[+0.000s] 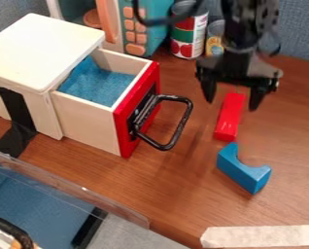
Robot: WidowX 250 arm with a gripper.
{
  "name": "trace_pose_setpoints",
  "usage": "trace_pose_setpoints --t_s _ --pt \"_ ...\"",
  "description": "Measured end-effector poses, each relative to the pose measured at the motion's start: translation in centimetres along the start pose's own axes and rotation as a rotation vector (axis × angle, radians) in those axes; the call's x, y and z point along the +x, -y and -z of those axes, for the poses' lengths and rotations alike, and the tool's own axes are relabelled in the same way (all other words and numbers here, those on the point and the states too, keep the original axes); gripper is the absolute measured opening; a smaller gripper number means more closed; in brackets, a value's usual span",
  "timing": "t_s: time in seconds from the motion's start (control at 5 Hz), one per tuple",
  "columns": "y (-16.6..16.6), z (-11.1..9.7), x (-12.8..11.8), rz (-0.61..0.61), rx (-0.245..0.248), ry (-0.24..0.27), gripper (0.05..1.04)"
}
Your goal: Take the red object from the drawer and put it on the middle part of the table
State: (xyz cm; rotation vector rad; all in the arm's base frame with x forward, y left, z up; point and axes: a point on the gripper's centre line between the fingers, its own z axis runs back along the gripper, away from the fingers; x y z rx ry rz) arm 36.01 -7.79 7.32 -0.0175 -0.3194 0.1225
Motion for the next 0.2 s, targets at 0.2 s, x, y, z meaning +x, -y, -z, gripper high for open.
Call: trace_pose_setpoints --t_s 0.2 --pt "-0.75 -3.11 -0.20 -0.006 -0.021 -0.012 1.002"
